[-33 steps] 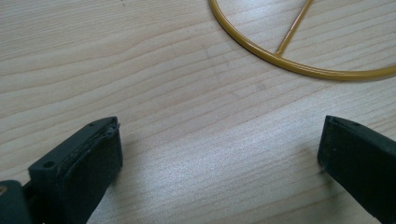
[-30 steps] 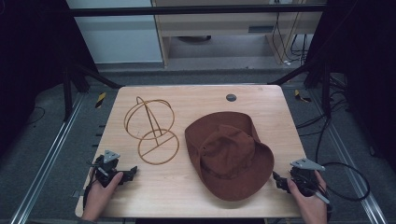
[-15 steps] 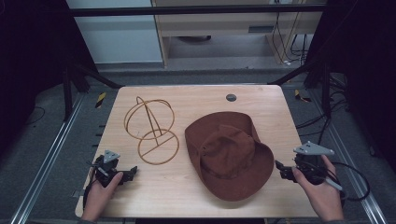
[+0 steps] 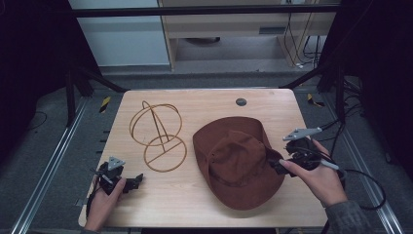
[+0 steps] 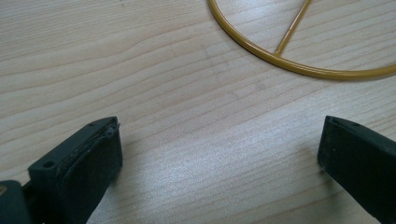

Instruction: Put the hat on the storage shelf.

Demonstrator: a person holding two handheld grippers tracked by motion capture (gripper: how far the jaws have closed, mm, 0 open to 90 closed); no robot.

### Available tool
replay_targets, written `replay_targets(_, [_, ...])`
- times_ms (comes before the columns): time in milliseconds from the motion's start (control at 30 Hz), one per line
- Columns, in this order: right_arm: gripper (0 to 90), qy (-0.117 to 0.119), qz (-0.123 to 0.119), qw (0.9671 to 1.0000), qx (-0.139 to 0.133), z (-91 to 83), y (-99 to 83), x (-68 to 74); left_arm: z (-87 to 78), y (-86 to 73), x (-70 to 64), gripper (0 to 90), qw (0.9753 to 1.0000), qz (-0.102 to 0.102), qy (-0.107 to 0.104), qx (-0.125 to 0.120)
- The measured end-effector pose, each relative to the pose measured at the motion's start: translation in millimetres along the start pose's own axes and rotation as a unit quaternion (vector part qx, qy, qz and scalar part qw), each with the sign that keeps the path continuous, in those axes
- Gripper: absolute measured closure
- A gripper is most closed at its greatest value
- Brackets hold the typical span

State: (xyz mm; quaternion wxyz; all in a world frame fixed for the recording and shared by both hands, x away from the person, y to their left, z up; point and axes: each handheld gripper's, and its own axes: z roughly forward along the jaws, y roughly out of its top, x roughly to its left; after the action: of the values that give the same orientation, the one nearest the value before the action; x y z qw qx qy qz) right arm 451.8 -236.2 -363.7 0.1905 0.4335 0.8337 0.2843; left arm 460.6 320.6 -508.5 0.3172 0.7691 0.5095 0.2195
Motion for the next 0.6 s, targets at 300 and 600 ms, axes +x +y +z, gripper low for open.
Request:
replay_targets(300, [11.2, 0.026, -0.022, 0.9991, 0.027, 17.3, 31.3, 15.2, -0.7, -0.7, 1.5, 0.0, 1.0, 0.006, -0.007, 0.0])
replay_targets(600, [14.0, 0.036, -0.034, 0.9982, 0.032, 24.3, 53.3, 23.6, -0.7, -0.4, 1.8, 0.0, 1.0, 0.008, -0.005, 0.001])
